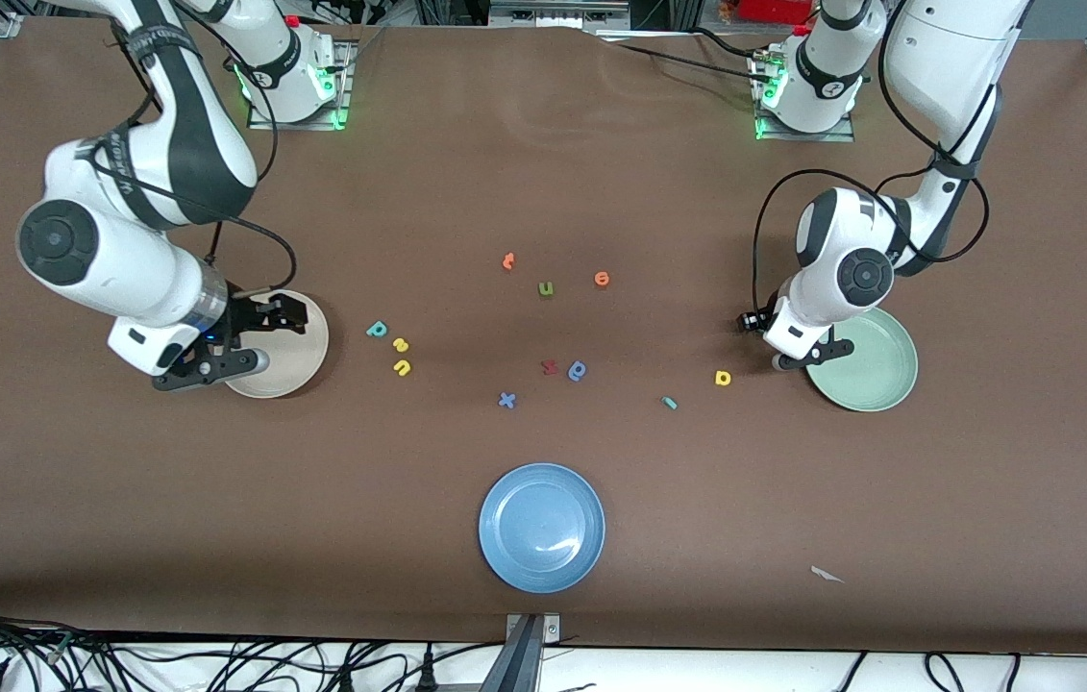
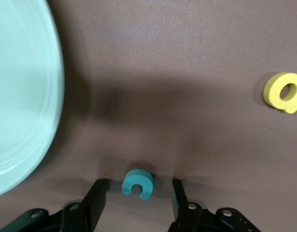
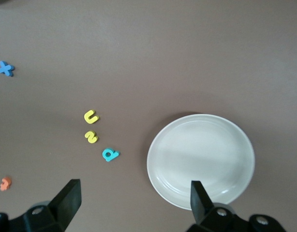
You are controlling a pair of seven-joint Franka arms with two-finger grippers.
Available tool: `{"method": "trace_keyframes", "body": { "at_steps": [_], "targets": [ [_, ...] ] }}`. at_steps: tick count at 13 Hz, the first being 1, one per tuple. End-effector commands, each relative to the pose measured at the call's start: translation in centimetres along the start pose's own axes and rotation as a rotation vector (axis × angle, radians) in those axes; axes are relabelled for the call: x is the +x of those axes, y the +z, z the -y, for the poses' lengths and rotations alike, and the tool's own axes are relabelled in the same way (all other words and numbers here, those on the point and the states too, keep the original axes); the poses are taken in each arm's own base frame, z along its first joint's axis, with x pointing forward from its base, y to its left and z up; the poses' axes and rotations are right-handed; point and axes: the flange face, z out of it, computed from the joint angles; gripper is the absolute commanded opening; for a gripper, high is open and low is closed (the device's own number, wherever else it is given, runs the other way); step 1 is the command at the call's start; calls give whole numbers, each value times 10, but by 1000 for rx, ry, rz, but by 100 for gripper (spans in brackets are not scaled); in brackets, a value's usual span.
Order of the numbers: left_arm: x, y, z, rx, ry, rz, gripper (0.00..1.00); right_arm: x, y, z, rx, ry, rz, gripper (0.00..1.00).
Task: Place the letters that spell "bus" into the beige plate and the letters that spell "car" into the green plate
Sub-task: 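Move the left gripper toward the green plate while the right gripper reaches the beige plate, then lower the left gripper and grasp the teal letter c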
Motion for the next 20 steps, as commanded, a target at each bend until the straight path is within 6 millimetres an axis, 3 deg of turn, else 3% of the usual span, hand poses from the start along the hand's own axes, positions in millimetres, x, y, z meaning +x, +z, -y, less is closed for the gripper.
{"method": "trace_keyframes", "body": {
  "at_steps": [1,5,7,10,12,14,17,20],
  "targets": [
    [-1,2,-1,-3,0,-6,49,-12,27,14,17,61,-13,100],
    [0,2,-1,-3,1,-6,30,-31,78,36,25,110,-51,100],
    [1,2,-1,-4,2,-8,26,-41,105,35,31,115,-92,100],
    [5,-7,-2,-11,0,-21,23,-51,126,42,32,104,-98,99],
    [18,-30,-5,-23,-8,-37,23,-54,140,51,37,108,-100,99],
    [35,-66,-2,4,26,-7,23,-57,153,71,42,115,-117,99],
    [61,-108,25,15,54,54,23,-58,168,75,43,104,-120,99],
    [87,-117,85,-10,108,47,24,-67,182,73,42,95,-127,99]
  ]
}}
